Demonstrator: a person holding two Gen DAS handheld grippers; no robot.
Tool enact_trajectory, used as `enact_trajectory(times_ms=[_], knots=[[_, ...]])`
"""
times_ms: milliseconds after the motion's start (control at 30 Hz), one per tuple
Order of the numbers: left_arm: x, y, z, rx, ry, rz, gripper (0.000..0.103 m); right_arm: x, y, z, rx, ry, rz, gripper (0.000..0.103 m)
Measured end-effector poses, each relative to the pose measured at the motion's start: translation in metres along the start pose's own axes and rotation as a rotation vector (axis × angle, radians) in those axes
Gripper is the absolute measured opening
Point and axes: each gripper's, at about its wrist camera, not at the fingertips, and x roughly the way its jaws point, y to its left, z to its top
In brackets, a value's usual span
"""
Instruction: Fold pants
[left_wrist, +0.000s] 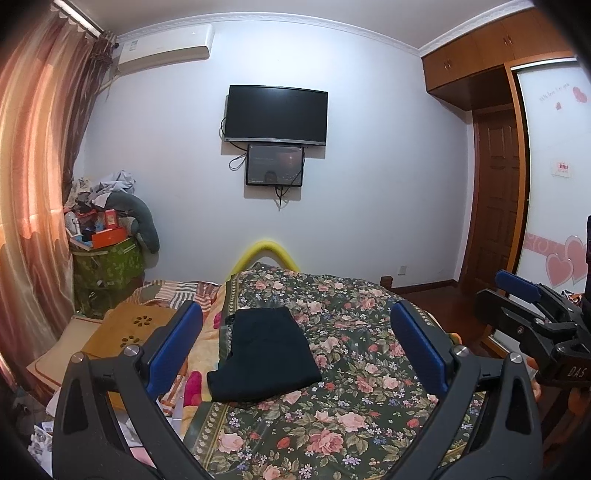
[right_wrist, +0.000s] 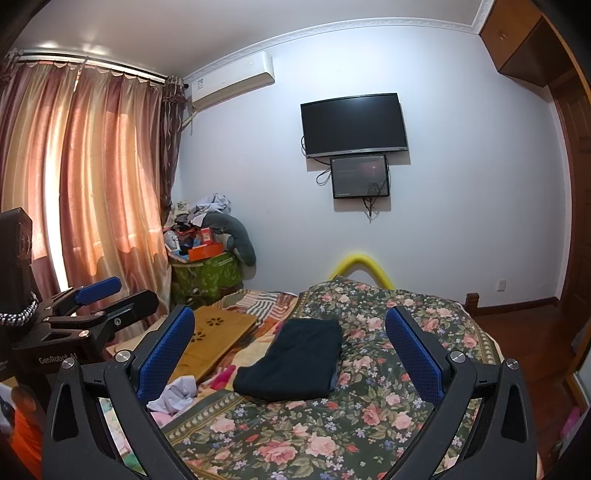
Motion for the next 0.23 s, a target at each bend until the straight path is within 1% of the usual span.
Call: enact_trajectory(times_ms=[233], knots=[[0.0004, 0.0040, -0.0016, -0.009, 0.005, 0.008, 0.103, 0.0026, 0.0015, 0.0003, 0.002, 0.005, 0.003, 0.103]])
